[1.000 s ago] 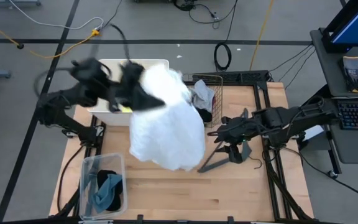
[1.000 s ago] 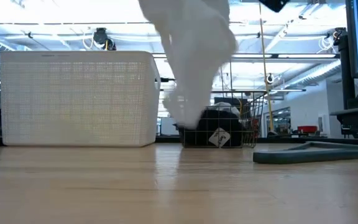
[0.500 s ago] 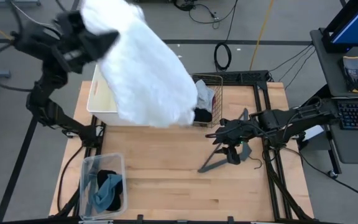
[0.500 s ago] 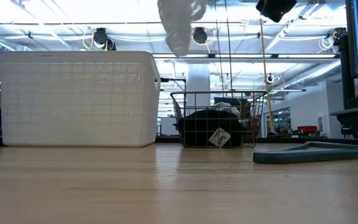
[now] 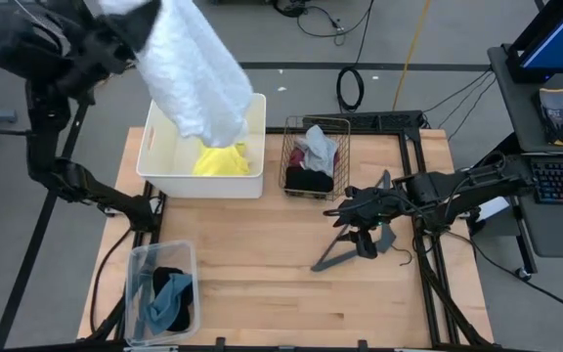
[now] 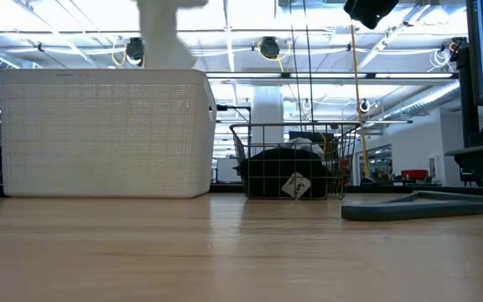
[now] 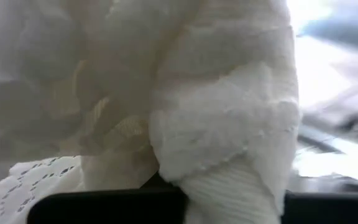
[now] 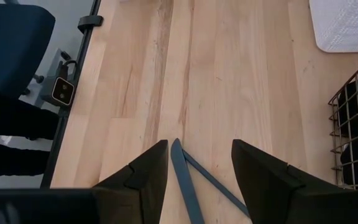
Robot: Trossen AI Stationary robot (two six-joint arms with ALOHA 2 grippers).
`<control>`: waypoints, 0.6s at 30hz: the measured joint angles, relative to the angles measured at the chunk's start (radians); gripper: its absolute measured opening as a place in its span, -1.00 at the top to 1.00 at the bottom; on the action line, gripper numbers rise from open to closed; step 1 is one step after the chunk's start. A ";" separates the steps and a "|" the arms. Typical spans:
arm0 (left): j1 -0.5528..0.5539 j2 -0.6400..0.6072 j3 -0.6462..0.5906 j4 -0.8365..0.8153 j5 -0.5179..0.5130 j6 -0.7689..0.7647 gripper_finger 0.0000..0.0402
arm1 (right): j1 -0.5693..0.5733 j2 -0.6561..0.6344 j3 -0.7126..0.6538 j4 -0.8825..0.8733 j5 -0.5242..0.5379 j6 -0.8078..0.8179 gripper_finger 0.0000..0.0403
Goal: Pick & Place Cloths
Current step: Put the white sweater into the white bin
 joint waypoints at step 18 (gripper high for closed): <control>0.031 0.110 -0.001 -0.820 -0.446 0.074 0.88 | 0.000 0.000 0.000 0.026 0.000 0.000 0.16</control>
